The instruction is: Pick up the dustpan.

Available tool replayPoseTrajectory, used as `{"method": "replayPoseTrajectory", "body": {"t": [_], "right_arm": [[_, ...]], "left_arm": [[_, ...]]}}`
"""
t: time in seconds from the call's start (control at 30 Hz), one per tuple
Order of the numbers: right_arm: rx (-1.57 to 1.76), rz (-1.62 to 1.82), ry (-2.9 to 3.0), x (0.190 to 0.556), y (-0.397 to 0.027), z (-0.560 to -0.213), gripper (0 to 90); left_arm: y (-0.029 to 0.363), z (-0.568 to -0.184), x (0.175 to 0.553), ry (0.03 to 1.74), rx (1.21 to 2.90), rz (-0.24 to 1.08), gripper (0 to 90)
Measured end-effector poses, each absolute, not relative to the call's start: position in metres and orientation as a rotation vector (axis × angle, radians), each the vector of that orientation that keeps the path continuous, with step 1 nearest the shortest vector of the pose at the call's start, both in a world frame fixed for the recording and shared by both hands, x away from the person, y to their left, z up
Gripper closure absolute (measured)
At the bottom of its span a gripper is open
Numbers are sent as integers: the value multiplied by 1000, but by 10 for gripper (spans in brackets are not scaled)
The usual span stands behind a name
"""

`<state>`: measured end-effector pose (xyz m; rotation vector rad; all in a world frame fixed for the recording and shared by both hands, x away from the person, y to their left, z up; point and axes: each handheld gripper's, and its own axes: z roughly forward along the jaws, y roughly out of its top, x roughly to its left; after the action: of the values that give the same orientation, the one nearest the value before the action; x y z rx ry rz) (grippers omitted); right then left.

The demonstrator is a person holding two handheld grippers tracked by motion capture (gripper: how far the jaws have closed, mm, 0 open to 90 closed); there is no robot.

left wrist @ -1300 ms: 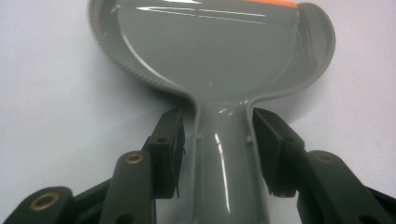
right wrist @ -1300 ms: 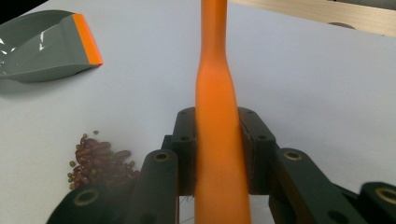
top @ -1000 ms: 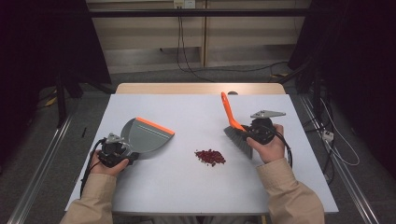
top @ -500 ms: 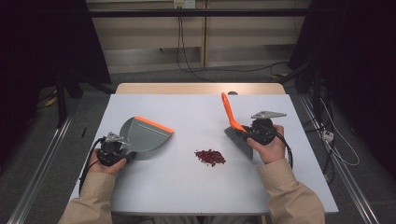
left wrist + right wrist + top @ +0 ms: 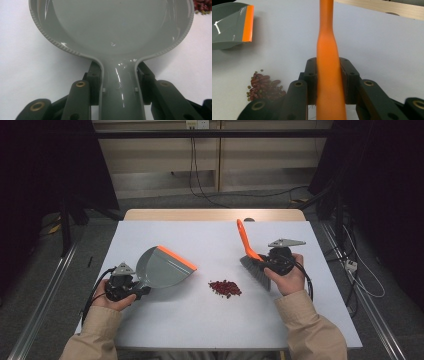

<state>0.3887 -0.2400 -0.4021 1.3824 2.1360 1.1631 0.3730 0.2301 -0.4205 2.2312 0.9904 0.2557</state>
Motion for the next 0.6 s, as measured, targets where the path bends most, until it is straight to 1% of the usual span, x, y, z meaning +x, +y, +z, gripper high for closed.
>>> {"method": "replayPoseTrajectory", "body": {"t": [0.33, 0.6], "right_arm": [[1378, 1159, 2135, 388, -238, -401, 712], [1374, 1153, 2134, 388, -237, -402, 713]], "left_arm": [[219, -417, 364, 854, 2274, 185, 640], [211, -415, 357, 767, 2325, 157, 640]]}}
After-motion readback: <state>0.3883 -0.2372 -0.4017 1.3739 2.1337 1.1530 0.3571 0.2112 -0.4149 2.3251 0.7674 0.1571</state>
